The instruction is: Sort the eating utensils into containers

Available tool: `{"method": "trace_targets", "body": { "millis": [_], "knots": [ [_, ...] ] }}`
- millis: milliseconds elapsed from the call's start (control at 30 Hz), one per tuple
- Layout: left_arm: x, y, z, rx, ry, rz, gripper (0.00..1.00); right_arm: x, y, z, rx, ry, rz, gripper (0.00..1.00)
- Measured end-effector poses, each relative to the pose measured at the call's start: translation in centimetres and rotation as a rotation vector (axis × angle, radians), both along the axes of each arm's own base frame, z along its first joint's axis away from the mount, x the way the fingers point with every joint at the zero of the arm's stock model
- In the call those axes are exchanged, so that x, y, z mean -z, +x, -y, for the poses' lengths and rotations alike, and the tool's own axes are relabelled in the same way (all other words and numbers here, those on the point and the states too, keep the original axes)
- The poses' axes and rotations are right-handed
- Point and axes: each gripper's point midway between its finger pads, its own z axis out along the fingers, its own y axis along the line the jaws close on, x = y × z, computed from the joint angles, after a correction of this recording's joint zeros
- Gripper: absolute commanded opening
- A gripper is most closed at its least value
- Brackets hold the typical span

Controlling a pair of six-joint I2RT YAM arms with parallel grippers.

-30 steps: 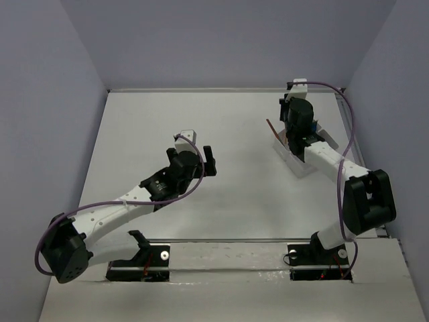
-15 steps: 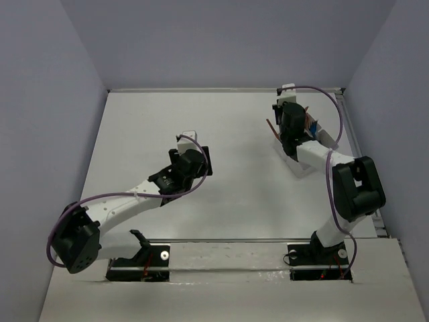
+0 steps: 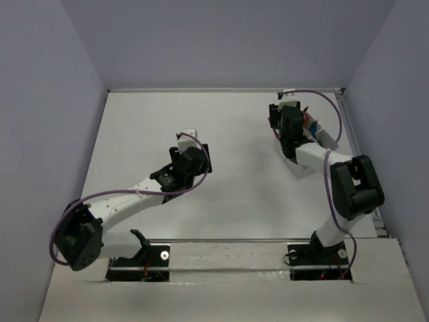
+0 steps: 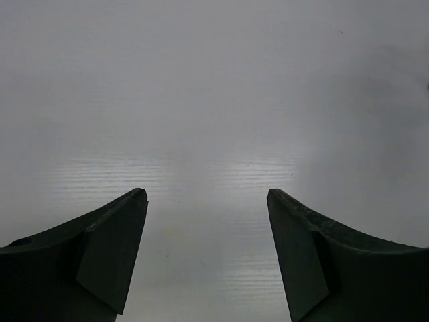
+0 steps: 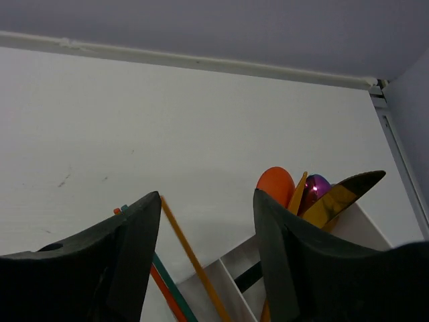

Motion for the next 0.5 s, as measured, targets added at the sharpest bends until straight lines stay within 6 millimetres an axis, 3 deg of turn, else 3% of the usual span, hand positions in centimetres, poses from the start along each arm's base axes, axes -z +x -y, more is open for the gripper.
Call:
{"method": "trace_targets", "body": {
  "millis": [67, 133, 300, 400, 500],
  "knots": [
    [0.0, 0.0, 0.0, -0.002, 0.0, 0.0, 0.8, 0.1, 0.0, 0.0, 0.003, 0.012, -0.001, 0.91],
    [0.0, 0.0, 0.0, -0.002, 0.0, 0.001, 0.84, 0.2, -0.1, 0.0, 0.006, 0.017, -0.007, 0.99],
    [-0.4, 0.0, 0.1, 0.005, -0.014, 0.008, 0.93, -0.4, -1.0, 0.1, 0.015, 0.058, -0.025, 1.0],
    [-1.6, -0.2, 0.4, 0.023, -0.046, 0.029, 0.96, -3.1, -2.2, -0.1, 0.008, 0.131, 0.007, 1.0],
    [-4.9, -0.5, 0.7, 0.053, -0.13, 0.1, 0.99, -7.9, -4.1, -0.3, -0.014, 0.244, 0.089, 1.0]
  ]
}}
